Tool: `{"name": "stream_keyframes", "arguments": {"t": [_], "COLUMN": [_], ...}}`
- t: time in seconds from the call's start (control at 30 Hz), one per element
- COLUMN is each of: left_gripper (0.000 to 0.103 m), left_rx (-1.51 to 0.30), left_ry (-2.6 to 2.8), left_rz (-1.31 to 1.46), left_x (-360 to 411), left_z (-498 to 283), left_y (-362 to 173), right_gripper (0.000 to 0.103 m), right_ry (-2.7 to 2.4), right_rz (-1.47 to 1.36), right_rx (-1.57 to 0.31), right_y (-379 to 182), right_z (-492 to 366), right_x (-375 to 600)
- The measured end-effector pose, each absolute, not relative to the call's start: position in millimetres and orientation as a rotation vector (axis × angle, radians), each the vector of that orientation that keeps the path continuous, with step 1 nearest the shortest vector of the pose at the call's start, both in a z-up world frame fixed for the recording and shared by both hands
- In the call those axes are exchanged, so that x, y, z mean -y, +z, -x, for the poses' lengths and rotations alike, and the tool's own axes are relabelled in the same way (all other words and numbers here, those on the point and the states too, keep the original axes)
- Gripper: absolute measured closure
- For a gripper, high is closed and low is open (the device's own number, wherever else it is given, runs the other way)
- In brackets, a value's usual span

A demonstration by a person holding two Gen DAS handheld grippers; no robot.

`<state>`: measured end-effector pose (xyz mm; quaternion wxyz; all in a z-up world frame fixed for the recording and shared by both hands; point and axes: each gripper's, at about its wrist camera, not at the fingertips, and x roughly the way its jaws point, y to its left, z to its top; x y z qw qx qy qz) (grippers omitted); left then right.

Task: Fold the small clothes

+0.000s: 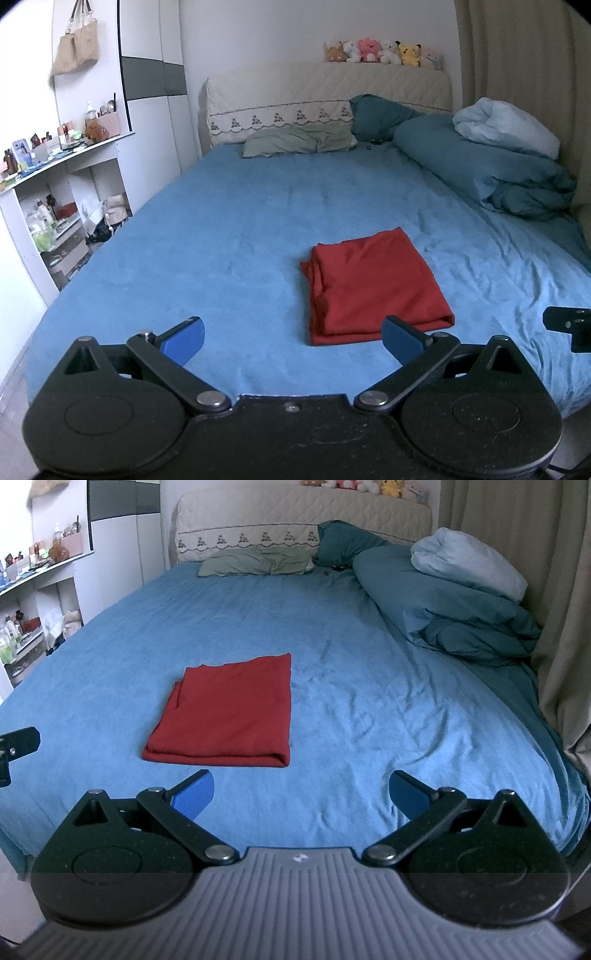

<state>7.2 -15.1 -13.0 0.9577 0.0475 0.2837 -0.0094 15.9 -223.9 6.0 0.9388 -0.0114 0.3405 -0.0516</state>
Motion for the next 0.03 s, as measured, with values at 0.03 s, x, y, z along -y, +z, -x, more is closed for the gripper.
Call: {"name": "stream_keyframes", "arguments": {"t": [0.03], "left_gripper": [0.000], "left_rx": [-0.578], "left_ry": [-0.019], "left_rz": [-0.098], "left_x": [14.1], "left_z": [-8.0], "left_y": [-13.2], "right_gripper": [0.000], "right_ry": [-0.106], "right_rz": [0.023], "right_rx": [-0.695], "right_y": [5.9], "right_z": [-16.0], "right_x": [224.2]}}
